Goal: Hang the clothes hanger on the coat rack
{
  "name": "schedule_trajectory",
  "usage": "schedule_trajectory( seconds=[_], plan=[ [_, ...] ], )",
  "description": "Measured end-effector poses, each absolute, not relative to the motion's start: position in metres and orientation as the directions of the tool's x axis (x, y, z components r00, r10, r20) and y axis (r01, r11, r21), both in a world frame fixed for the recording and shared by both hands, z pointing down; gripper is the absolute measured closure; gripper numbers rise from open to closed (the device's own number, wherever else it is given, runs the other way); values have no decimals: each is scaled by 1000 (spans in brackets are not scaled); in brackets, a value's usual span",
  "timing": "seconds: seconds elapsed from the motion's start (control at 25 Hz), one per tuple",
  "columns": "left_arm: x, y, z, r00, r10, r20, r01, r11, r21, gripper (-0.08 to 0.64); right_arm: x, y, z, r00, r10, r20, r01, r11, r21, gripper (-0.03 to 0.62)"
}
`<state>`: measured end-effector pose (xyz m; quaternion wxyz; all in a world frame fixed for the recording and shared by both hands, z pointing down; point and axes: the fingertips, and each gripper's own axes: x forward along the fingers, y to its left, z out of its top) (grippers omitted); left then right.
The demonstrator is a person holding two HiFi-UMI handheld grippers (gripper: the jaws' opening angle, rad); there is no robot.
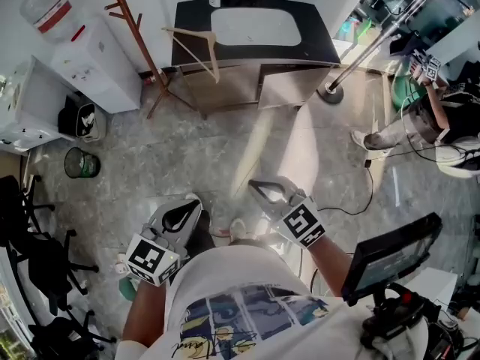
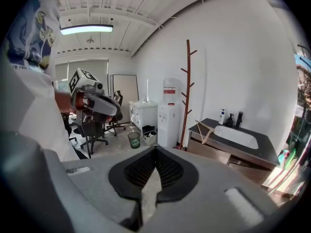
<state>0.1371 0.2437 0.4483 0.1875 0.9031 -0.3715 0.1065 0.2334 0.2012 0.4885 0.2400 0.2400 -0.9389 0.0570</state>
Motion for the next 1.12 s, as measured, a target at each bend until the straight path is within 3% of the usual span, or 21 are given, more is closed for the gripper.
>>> schedule_trajectory(
  seconds=[0.2, 0.4, 0.76, 1.12],
  plan=[
    [126, 197, 464, 728, -599, 333, -683, -676, 277, 557, 219, 152, 509, -790, -384, 478, -501, 854, -142, 589],
    [101, 130, 459, 760, -567, 317, -643, -727, 241, 544, 204, 77, 525, -768, -428, 476, -588, 766, -260, 534],
    [31, 50, 454, 789, -522, 324, -599, -771, 217, 529, 169, -89, 575, -506, -607, 613, -800, 597, -69, 469],
    [-7, -6, 461, 738, -578, 350, -666, -706, 239, 528, 150, -220, 660, -357, -566, 743, -881, 469, -66, 414]
  ],
)
